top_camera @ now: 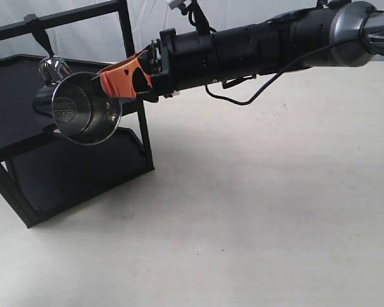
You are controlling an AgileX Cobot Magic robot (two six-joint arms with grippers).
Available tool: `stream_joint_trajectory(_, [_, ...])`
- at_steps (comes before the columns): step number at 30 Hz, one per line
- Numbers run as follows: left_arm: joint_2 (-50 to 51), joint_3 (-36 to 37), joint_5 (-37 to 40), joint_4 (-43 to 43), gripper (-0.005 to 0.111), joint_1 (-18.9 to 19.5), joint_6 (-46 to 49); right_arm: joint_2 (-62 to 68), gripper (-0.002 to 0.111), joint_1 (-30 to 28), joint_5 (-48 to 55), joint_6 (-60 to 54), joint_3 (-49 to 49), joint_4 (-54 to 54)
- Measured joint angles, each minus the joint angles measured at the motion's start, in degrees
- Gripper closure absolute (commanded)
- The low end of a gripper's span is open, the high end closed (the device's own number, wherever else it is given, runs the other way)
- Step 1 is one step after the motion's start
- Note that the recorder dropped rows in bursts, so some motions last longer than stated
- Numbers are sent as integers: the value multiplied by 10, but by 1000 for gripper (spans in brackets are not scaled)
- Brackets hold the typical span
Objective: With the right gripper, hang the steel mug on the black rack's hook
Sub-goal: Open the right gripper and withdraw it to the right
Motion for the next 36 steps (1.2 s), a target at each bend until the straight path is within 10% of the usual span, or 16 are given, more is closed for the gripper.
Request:
stream_joint_trajectory(8, [0, 0, 0, 0, 107, 0, 0, -34, 64, -38, 1, 13, 0, -40])
stream_joint_trajectory(13, [0, 0, 0, 0, 107, 0, 0, -66, 108, -53, 1, 47, 0, -103])
stream_joint_trajectory(27, [0, 0, 0, 0, 107, 0, 0, -169, 109, -101, -23, 158, 80, -214])
stream_joint_trajectory(36, [0, 0, 0, 0, 107, 0, 0, -403, 109, -123, -325, 228, 324, -218])
